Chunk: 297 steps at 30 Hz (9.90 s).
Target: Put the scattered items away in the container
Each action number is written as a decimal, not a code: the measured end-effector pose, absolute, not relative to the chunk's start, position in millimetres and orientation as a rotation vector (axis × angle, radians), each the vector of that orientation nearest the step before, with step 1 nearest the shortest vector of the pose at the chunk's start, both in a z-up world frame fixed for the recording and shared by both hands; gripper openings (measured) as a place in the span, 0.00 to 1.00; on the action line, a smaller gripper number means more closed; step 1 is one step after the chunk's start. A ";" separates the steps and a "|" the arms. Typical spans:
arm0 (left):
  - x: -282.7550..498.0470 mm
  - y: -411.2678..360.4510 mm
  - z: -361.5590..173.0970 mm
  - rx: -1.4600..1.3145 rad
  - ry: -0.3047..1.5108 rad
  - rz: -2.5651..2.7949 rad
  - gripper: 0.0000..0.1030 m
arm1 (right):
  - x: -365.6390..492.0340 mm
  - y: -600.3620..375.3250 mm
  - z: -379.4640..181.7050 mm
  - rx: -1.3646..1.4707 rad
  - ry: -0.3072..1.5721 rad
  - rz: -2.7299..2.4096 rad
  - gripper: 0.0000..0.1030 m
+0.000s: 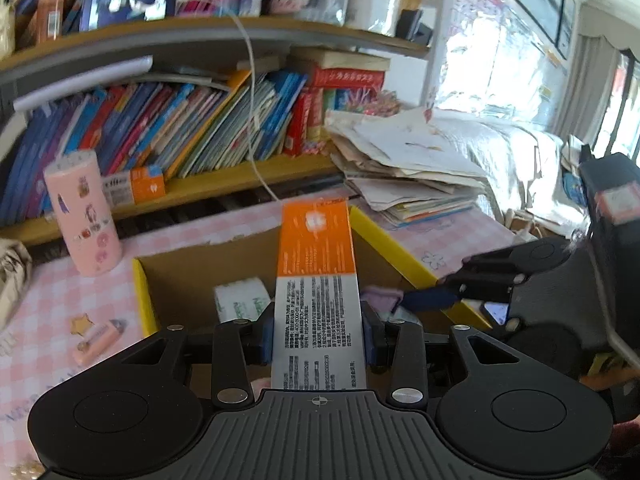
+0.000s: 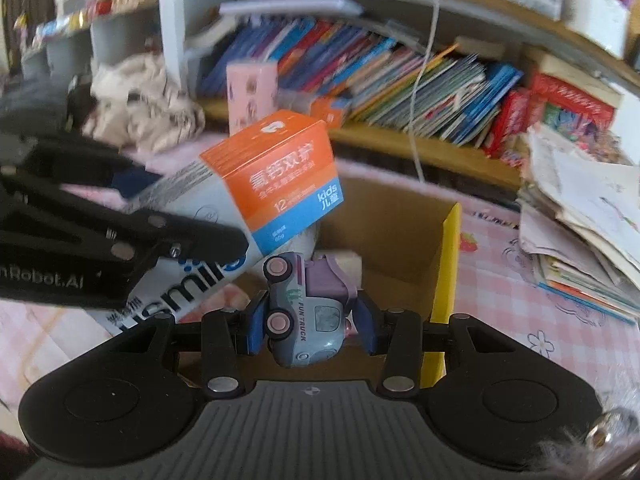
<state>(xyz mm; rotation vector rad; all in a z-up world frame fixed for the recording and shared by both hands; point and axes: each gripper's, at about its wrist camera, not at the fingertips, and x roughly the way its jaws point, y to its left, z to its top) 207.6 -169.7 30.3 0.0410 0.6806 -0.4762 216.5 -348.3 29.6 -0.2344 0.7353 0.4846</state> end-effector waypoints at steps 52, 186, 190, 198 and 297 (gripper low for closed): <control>120.2 -110.2 38.2 -0.023 0.505 -0.283 0.94 | 170.3 -340.3 46.7 -0.132 0.633 0.278 0.87; 154.9 132.8 -85.8 -0.009 0.801 -0.029 0.35 | 363.0 -52.1 -68.3 -0.022 0.891 0.106 0.52; 152.8 132.7 -85.5 -0.014 0.804 -0.020 0.34 | 357.3 -52.2 -65.3 -0.038 0.888 0.168 0.27; 146.9 142.3 -82.0 -0.069 0.822 -0.012 0.31 | 309.1 -50.3 -58.5 -0.063 0.930 0.278 0.22; 34.8 -46.3 12.8 0.018 0.659 -0.595 0.29 | 23.4 -276.8 18.7 0.100 0.826 0.130 0.22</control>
